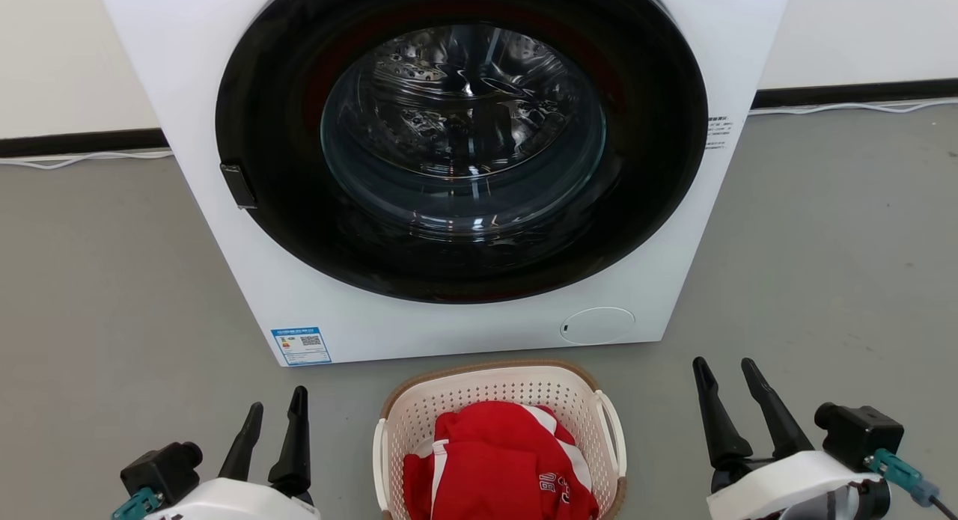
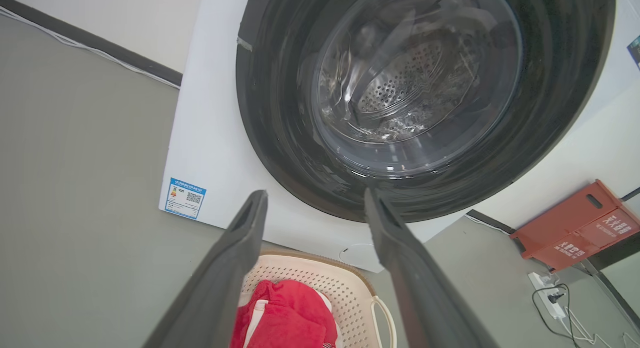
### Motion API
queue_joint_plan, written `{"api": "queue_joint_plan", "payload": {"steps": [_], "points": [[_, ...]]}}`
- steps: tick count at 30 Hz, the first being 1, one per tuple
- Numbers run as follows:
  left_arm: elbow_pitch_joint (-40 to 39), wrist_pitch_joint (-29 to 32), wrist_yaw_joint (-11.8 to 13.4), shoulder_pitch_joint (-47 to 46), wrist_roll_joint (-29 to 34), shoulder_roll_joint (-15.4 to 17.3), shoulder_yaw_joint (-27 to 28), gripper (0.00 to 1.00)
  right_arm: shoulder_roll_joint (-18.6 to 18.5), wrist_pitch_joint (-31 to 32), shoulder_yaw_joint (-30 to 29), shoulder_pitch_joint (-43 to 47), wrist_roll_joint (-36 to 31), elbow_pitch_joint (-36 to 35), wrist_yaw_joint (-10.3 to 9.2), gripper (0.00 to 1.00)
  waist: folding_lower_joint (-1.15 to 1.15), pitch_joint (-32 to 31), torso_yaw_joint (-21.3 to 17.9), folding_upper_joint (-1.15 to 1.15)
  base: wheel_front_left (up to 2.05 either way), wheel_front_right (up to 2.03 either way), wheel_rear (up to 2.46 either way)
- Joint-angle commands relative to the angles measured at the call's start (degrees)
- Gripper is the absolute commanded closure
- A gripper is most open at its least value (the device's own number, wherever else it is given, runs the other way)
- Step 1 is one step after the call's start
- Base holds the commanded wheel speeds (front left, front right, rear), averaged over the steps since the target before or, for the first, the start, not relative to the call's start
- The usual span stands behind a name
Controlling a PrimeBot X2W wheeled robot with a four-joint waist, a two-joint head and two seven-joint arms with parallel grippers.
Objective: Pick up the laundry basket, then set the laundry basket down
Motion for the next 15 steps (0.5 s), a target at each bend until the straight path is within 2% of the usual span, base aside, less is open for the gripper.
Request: {"api": "queue_joint_plan", "payload": {"steps": [1, 15], "points": [[-1.6, -0.7, -0.3, -2.5, 1.7, 0.7, 1.3, 0.00, -0.3, -1.1, 1.0, -2.2, -1.7, -1.3, 0.31, 0.00, 0.00, 0.0, 0.0, 0.00, 0.00, 0.00, 0.00], [-1.0, -3.1, -0.4, -2.8, 11.3, 1.1, 3.1, 0.00, -0.6, -3.4, 1.3, -2.4, -11.7, -1.0, 0.36, 0.00, 0.00, 0.1, -0.2, 0.00, 0.00, 0.00, 0.00]]}}
